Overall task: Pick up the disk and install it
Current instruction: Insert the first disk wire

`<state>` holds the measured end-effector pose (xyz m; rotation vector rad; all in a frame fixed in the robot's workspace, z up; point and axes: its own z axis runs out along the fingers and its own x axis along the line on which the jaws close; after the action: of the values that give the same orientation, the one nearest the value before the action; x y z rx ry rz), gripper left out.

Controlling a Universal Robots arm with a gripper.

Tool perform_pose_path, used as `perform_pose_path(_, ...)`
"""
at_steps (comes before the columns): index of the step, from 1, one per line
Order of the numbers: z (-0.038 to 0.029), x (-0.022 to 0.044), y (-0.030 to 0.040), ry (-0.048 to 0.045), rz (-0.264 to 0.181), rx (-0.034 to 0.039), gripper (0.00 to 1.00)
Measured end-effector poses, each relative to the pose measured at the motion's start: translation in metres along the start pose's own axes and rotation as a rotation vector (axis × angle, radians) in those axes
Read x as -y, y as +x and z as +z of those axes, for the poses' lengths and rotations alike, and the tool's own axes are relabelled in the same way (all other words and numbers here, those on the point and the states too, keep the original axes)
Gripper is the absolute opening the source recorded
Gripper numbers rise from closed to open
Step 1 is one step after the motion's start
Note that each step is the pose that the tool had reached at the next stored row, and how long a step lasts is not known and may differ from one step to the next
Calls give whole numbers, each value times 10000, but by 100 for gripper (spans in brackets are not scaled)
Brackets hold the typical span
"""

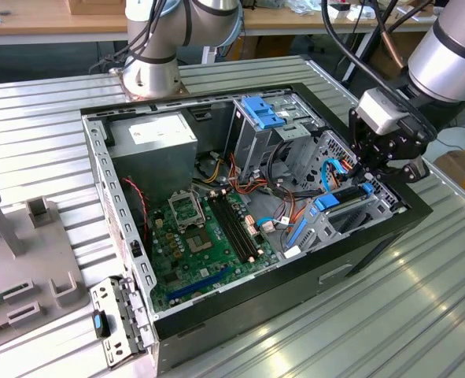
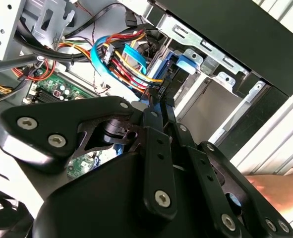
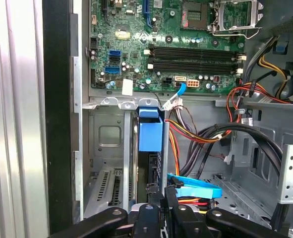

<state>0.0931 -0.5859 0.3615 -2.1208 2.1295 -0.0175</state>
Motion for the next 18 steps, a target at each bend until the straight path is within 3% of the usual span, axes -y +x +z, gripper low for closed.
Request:
perform_pose_path(3, 4, -1, 1, 17, 199, -17, 16)
perform_pose_path(7, 7, -2, 0, 16, 256, 130, 16)
perform_pose_path(18, 49, -6, 12, 24, 350, 125, 16)
